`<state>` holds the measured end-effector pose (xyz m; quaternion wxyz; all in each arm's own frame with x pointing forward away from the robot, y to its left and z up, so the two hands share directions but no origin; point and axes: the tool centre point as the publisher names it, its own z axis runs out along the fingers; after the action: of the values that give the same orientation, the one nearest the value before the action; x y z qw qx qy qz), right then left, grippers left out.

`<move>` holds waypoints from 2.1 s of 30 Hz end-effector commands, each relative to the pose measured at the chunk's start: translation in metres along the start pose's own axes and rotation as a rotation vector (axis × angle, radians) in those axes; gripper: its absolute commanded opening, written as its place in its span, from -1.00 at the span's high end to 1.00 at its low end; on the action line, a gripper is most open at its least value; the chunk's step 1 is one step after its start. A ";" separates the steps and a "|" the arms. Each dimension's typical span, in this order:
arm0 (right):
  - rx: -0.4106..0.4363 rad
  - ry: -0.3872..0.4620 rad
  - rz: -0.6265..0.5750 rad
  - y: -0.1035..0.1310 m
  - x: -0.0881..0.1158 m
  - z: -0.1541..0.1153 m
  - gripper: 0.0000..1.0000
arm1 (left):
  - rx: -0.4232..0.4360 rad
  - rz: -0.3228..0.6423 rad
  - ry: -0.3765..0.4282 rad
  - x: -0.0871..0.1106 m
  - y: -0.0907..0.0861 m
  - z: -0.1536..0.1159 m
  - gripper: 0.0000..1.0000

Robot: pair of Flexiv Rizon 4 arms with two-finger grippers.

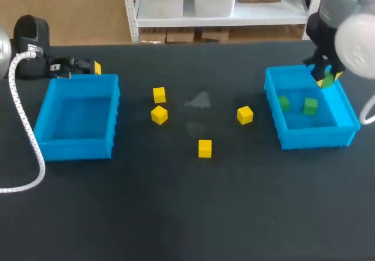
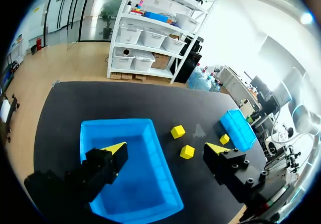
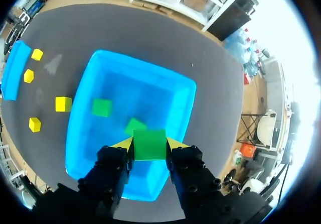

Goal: Put the green cubes in the right bin and the yellow cubes in the left bin.

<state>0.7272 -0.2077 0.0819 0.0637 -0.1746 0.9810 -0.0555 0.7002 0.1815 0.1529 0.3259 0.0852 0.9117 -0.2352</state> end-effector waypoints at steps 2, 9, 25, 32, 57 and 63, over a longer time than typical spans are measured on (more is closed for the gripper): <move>0.004 -0.408 -0.005 0.005 0.003 0.001 1.00 | 0.012 0.002 -0.007 0.002 0.003 0.000 -1.00; 0.013 -0.434 0.006 0.006 0.001 -0.002 0.36 | 0.012 0.002 -0.007 0.002 0.003 0.000 -1.00; 0.014 -0.412 -0.002 0.006 0.001 -0.002 -1.00 | 0.012 0.002 -0.007 0.002 0.003 0.000 -1.00; 0.014 -0.412 -0.002 0.006 0.001 -0.002 -1.00 | 0.012 0.002 -0.007 0.002 0.003 0.000 -1.00; 0.014 -0.412 -0.002 0.006 0.001 -0.002 -1.00 | 0.009 0.102 0.043 -0.006 -0.013 0.006 -1.00; 0.014 -0.412 -0.002 0.006 0.001 -0.002 -1.00 | 0.017 0.221 0.129 -0.016 -0.036 0.015 -1.00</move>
<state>0.7260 -0.2020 0.0831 0.2611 -0.1834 0.9474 -0.0247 0.6963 0.1536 0.1593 0.3157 0.1912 0.9051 -0.2112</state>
